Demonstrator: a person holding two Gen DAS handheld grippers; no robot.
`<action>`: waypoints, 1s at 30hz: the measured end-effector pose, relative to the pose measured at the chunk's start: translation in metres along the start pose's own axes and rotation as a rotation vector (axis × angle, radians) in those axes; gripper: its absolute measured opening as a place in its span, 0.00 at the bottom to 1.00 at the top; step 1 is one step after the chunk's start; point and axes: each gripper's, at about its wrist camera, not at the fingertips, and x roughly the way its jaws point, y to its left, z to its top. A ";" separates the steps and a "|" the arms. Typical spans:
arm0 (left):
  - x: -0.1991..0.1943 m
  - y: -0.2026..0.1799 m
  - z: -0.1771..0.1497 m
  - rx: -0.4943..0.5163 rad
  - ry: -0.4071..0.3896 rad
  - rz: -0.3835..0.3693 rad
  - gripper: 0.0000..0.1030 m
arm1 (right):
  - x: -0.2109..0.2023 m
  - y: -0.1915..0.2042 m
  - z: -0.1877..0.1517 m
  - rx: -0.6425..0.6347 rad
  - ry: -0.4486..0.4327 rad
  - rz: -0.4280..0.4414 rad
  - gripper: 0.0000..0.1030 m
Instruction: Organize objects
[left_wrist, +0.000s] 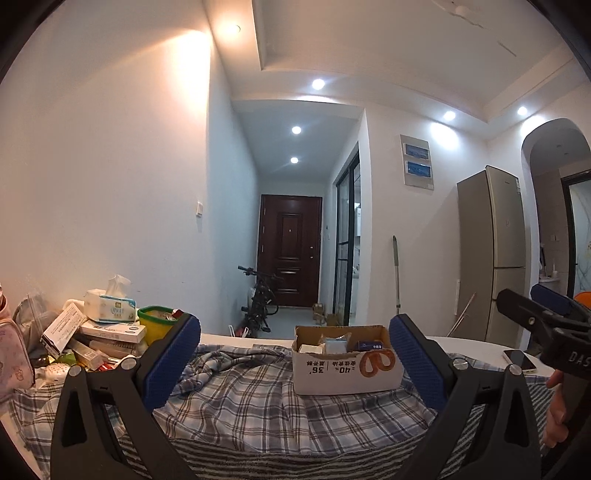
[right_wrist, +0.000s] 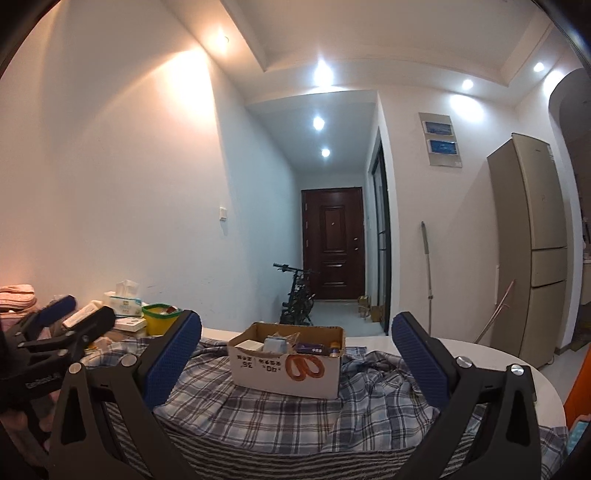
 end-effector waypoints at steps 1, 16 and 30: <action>0.000 0.001 -0.002 -0.008 -0.002 -0.008 1.00 | 0.002 -0.001 -0.003 0.000 0.002 -0.004 1.00; 0.027 -0.012 -0.026 0.043 0.101 0.062 1.00 | 0.020 -0.011 -0.038 0.004 0.050 -0.090 1.00; 0.029 -0.015 -0.028 0.061 0.102 0.067 1.00 | 0.022 0.000 -0.039 -0.057 0.059 -0.108 1.00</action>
